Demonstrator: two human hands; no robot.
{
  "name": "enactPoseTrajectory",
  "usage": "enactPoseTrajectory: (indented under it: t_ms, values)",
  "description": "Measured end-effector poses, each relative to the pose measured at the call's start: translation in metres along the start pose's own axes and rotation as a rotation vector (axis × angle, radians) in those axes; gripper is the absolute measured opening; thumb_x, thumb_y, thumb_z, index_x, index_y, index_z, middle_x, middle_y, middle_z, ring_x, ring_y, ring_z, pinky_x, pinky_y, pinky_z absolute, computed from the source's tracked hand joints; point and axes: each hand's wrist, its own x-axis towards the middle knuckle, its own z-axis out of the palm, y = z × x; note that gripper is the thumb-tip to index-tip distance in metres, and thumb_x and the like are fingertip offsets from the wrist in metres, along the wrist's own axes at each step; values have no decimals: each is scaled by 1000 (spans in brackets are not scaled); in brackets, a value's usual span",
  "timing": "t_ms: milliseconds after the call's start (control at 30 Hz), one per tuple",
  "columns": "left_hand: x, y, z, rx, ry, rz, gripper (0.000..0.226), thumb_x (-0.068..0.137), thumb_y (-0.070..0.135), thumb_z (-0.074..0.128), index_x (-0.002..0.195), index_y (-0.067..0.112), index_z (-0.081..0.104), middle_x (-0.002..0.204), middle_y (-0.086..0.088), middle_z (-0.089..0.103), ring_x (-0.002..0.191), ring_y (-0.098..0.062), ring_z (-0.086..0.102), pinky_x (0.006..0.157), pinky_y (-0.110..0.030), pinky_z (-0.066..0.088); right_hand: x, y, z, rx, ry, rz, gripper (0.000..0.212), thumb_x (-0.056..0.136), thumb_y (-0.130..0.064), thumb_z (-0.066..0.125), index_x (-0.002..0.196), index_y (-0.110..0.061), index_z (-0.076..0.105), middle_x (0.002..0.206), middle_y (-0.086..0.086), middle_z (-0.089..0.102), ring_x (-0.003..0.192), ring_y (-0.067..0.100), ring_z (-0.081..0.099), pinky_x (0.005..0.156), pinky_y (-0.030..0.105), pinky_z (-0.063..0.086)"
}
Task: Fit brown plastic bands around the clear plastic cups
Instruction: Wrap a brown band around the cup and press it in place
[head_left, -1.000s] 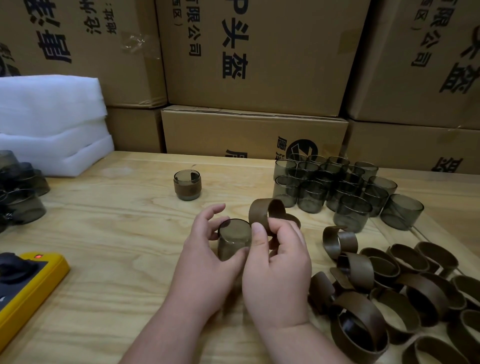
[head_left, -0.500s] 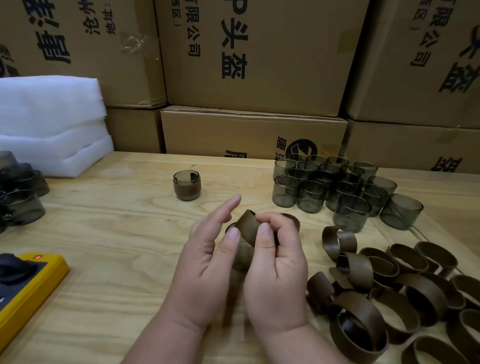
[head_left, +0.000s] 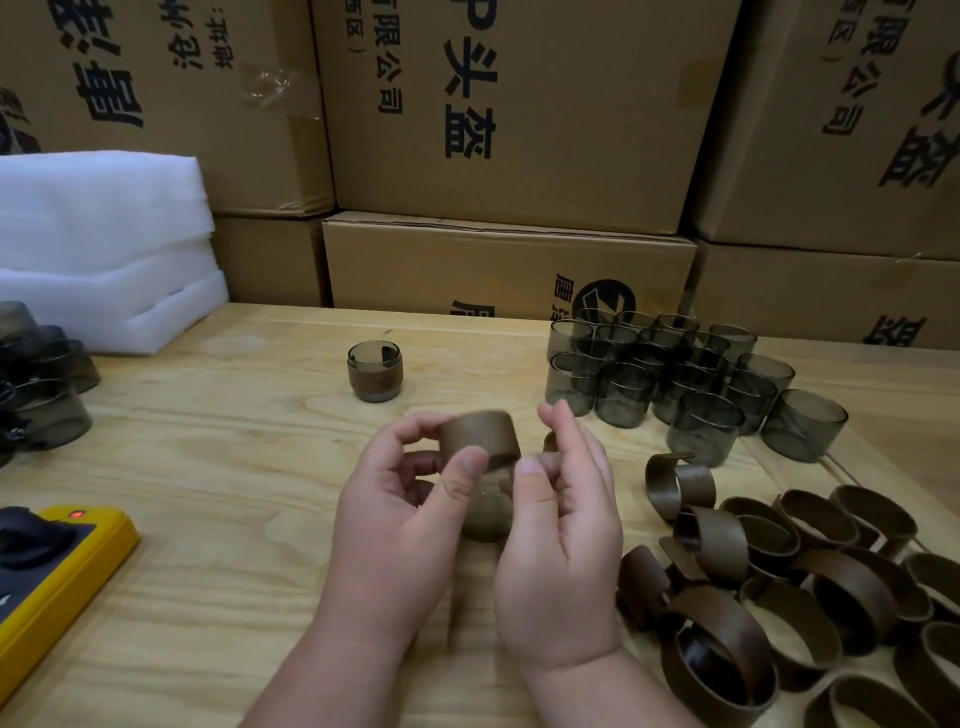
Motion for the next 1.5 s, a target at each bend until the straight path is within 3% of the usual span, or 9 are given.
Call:
enactPoseTrajectory:
  t_ms: [133,333,533,667,833,1000,1233,1400,1500]
  values:
    - [3,1,3,-98,106,-13,35,78,41,83,99,25,61,81,16,76,68,-2,67,62,-13,53,-1,-2,0,-44,-24,0,66,91,-52,42,152,-26,48,142,-2,54,107,12,62,84,16,49]
    - [5,1,2,-248,168,-98,40,79,40,67,109,13,62,94,-4,80,87,-22,78,71,-27,62,0,-3,3,-182,-45,-107,61,90,-41,50,150,-32,44,131,-27,51,127,15,53,107,35,46]
    - [3,3,-2,-225,135,-116,38,85,51,67,116,28,64,85,-12,79,85,-24,78,70,-28,61,0,-4,6,-309,-176,-174,72,83,-29,69,144,-54,39,148,-34,40,144,-5,35,120,28,33]
    - [2,3,0,-198,130,-103,17,94,47,63,100,34,73,84,-12,79,85,-21,77,69,-23,58,-1,-2,6,-258,-135,-141,64,80,-32,75,133,-57,50,135,-38,52,134,-4,49,113,25,41]
    - [4,2,-2,-148,135,-115,30,84,37,64,106,22,77,103,1,80,97,-10,73,83,-23,58,1,-3,3,-183,-87,-76,48,78,-44,79,118,-57,56,120,-26,65,121,4,60,102,30,51]
    - [4,4,-2,-128,29,-103,21,76,30,75,93,41,82,98,10,80,83,2,73,66,-9,53,2,-3,1,-214,-92,-53,47,90,-44,63,133,-55,46,130,-38,53,132,-10,48,110,21,41]
    - [4,2,-6,-125,3,-155,38,65,44,86,102,40,80,101,5,80,91,-5,75,68,-11,54,2,0,-2,-209,-132,33,51,98,-32,64,147,-39,50,140,-25,58,134,-10,49,114,25,43]
    - [5,1,-8,-134,17,-162,46,62,47,86,107,39,79,105,0,79,97,-10,75,71,-14,55,4,-1,-5,-250,-110,49,47,90,-28,78,135,-34,64,108,-46,61,115,-22,54,96,2,41]
    - [4,0,-8,-123,26,-162,47,60,49,83,106,39,80,103,1,80,98,-15,75,75,-20,58,3,-2,-6,-299,-47,3,48,80,-35,78,127,-32,70,106,-37,66,108,-21,59,91,0,41]
